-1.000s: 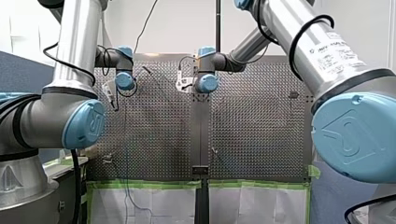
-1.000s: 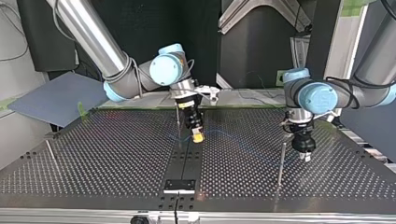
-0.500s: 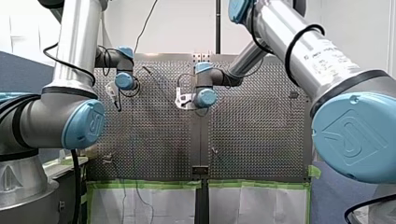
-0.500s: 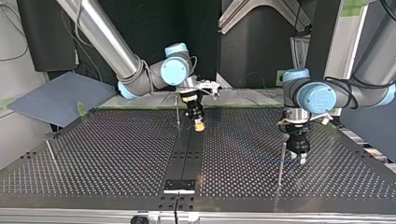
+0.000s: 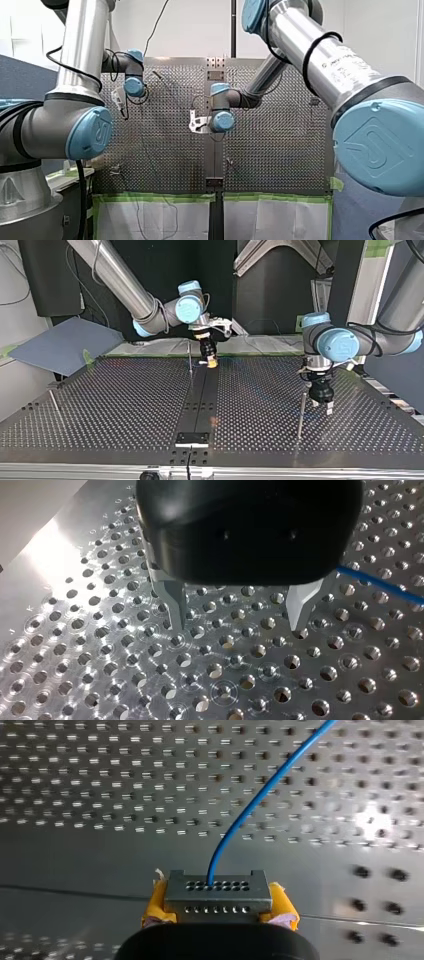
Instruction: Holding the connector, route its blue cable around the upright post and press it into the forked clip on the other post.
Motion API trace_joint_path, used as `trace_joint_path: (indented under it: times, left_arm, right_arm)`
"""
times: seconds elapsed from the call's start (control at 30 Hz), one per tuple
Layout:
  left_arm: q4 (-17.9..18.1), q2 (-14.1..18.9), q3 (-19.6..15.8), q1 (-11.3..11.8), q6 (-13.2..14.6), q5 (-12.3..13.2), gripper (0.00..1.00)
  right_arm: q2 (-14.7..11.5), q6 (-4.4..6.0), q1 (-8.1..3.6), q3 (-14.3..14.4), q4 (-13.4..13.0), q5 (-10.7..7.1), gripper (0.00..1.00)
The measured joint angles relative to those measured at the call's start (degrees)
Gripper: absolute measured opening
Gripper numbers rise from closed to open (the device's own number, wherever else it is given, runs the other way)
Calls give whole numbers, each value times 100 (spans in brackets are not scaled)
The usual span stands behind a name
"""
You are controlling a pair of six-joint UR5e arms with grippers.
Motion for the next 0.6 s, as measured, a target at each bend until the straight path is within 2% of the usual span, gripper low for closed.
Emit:
trace_joint_path:
  times: [0.13, 0.37, 0.5, 0.6]
  left_arm:
    - [1, 0, -2, -11, -15, 1, 100]
    - [9, 0, -3, -14, -19, -14, 100]
    - [6, 0, -3, -14, -21, -15, 100]
    - [4, 0, -3, -14, -25, -18, 100]
  right_arm:
    - [180, -4, -3, 186, -176, 72, 0]
    - [321, 102, -22, 540, -528, 117, 0]
    - [459, 72, -26, 731, -719, 198, 0]
    - [611, 14, -15, 868, -860, 338, 0]
